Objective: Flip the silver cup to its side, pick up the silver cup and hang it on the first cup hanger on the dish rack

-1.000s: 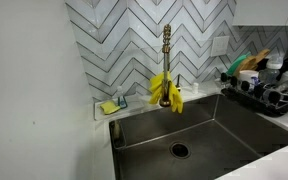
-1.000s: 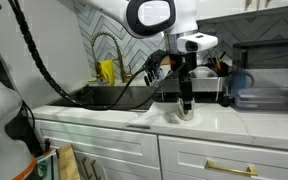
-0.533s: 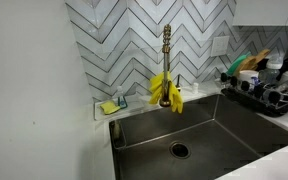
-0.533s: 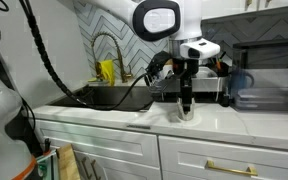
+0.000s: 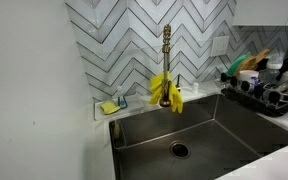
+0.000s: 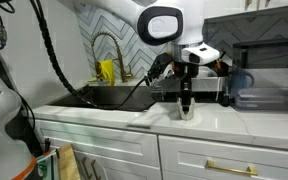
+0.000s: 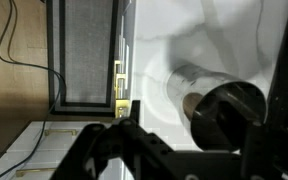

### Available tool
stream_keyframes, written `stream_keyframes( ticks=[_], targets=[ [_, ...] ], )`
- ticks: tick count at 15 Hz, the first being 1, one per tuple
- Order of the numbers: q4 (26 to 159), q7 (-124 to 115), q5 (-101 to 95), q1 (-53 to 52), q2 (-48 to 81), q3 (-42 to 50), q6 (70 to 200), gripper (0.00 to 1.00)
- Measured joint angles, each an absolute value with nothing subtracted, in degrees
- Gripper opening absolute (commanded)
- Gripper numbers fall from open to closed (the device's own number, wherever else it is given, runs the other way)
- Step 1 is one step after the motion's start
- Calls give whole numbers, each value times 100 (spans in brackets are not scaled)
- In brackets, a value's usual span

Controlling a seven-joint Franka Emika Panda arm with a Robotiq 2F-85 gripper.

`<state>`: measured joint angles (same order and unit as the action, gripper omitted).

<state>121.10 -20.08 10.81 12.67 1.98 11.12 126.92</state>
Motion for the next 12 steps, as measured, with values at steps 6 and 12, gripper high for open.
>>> stream_keyframes(
  ticks=[6,12],
  targets=[
    [12047,-2010,1176,1262,362,1107,12692,11],
    [12096,-2218,1012,1126,386,1069,13058,1]
  ],
)
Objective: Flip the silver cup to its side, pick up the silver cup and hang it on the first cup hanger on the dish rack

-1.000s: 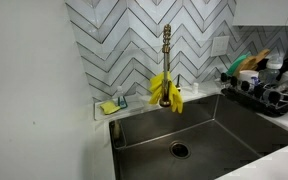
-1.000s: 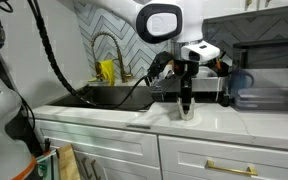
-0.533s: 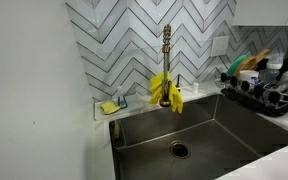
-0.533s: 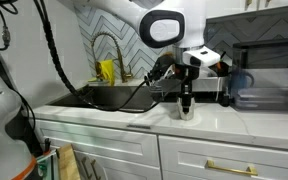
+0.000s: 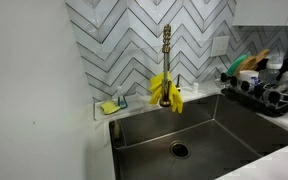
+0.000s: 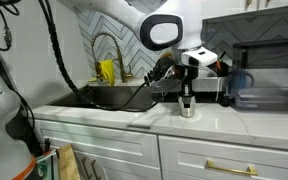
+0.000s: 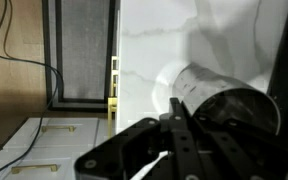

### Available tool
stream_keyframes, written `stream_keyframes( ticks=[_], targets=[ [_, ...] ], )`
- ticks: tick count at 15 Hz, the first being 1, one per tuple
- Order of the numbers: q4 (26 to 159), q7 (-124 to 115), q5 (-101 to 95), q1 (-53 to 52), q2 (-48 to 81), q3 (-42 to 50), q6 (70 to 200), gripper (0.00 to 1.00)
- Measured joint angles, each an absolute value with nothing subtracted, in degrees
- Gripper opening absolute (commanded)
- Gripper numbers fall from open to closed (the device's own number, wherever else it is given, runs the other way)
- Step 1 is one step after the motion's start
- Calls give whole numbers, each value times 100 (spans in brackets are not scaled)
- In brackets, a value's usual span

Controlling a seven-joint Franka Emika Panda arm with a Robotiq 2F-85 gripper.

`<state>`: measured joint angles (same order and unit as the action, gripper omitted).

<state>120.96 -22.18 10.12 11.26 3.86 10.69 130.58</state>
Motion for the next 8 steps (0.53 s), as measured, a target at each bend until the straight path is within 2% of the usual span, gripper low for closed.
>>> stream_keyframes(
  ticks=[8],
  targets=[
    [12649,-3351,-894,840,212,1010,14527,1]
  ],
)
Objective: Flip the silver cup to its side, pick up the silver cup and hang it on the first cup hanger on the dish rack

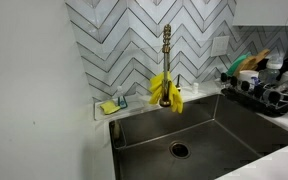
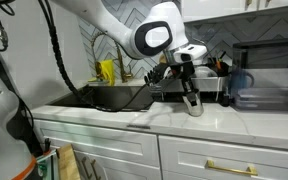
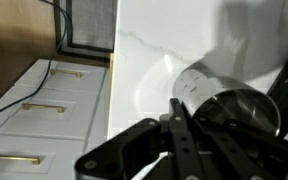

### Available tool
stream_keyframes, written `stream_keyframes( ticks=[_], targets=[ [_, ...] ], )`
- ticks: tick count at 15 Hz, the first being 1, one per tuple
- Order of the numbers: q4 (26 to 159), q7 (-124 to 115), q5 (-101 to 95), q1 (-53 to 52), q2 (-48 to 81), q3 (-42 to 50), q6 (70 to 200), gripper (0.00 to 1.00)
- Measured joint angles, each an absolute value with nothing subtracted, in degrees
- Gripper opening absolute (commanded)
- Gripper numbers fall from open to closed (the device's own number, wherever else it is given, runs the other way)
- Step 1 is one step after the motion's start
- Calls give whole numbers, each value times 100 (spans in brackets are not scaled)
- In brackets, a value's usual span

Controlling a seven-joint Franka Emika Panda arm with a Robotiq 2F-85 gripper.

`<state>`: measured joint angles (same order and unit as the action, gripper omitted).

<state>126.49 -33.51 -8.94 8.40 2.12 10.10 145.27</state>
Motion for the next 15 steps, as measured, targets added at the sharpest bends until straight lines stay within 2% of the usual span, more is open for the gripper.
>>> stream_keyframes(
  ticks=[15],
  targets=[
    [13664,-6293,-5079,935,-376,928,15385,1]
  ],
)
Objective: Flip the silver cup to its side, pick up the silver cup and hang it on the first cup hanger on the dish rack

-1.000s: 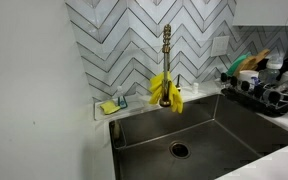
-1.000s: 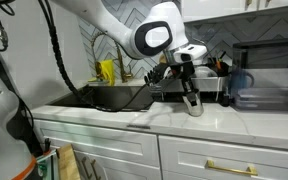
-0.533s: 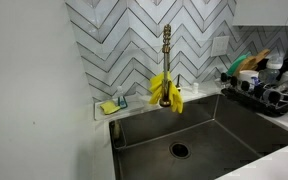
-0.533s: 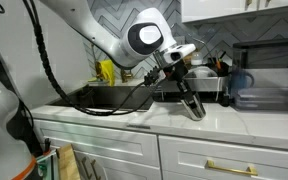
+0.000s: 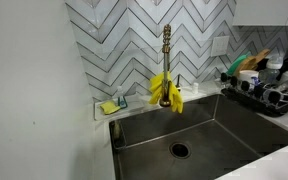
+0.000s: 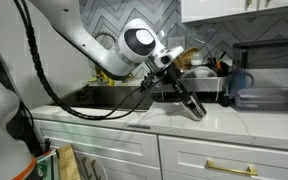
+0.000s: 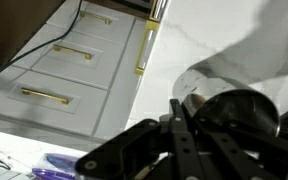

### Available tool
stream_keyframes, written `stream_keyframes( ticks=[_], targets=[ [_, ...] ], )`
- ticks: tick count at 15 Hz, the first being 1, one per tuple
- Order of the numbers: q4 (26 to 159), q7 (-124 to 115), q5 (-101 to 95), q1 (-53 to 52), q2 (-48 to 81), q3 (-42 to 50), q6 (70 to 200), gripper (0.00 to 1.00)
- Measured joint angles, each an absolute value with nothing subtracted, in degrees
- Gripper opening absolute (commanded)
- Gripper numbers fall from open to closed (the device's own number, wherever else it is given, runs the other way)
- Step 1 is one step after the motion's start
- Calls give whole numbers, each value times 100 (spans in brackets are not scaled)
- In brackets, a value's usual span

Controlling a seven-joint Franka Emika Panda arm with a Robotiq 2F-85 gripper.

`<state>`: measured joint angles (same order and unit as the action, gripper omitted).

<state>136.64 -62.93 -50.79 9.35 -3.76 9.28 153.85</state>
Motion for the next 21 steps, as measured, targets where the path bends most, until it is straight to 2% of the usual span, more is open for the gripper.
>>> stream_keyframes(
  ticks=[9,10,21],
  targets=[
    [13749,-8650,-8017,934,-302,853,15429,1],
    [13749,-8832,-8213,930,-289,844,15428,4],
    [13730,-9264,-8843,917,-266,820,15367,1]
  ],
)
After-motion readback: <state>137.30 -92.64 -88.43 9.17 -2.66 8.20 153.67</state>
